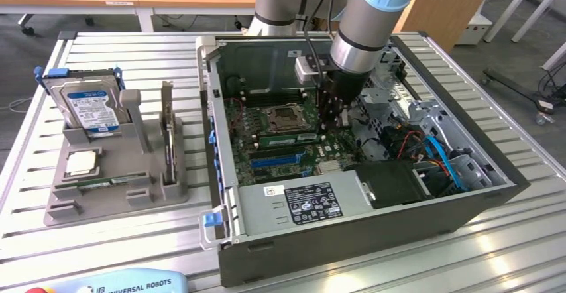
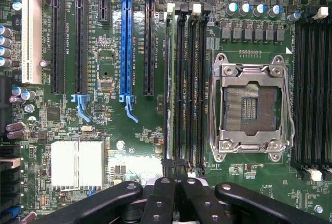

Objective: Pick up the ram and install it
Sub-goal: 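Press down the ram until it locks into place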

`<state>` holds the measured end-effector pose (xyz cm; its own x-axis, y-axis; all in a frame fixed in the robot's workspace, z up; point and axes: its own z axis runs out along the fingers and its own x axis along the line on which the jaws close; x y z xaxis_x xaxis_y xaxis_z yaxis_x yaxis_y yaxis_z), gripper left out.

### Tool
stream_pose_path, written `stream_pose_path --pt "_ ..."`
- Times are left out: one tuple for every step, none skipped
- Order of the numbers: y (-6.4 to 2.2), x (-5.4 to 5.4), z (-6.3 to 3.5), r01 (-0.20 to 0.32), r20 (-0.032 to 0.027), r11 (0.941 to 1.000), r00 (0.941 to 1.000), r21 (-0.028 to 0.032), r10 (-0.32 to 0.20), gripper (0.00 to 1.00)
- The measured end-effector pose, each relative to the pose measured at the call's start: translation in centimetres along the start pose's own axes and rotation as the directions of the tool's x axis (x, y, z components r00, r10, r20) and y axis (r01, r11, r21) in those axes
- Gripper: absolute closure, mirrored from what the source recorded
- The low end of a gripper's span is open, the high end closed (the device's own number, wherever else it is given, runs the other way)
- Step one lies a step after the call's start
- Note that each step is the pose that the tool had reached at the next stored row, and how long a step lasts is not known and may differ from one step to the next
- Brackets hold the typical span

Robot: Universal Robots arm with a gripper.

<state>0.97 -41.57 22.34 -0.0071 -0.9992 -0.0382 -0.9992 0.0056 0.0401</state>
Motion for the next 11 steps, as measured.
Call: stream_pose_path --pt "0.00 0.00 0.00 0.000 0.0000 1.0000 1.0000 -0.0001 0.000 0.90" --pt "0.00 0.00 0.00 0.000 0.0000 1.0000 1.0000 -0.0001 0.000 0.90" --pt "0.00 0.00 0.00 0.000 0.0000 1.0000 1.0000 -0.0001 0.000 0.90" --pt "0.00 0.00 0.00 0.000 0.0000 1.0000 1.0000 -0.0001 0.000 0.90" --pt "0.00 0.00 0.00 0.000 0.0000 1.0000 1.0000 0.0000 0.000 0.90" --pt "0.00 0.00 0.02 0.000 0.0000 1.0000 1.0000 0.0000 0.000 0.90" --pt "0.00 0.00 0.06 0.000 0.0002 1.0000 1.0000 0.0001 0.000 0.90" --pt "0.00 0.00 0.07 0.000 0.0000 1.0000 1.0000 -0.0001 0.000 0.90" --pt "0.00 0.00 0.07 0.000 0.0000 1.0000 1.0000 -0.0001 0.000 0.90" --pt "0.00 0.00 0.07 0.000 0.0000 1.0000 1.0000 0.0000 0.000 0.90" --pt "0.00 0.00 0.07 0.000 -0.0001 1.0000 1.0000 -0.0001 0.000 0.90"
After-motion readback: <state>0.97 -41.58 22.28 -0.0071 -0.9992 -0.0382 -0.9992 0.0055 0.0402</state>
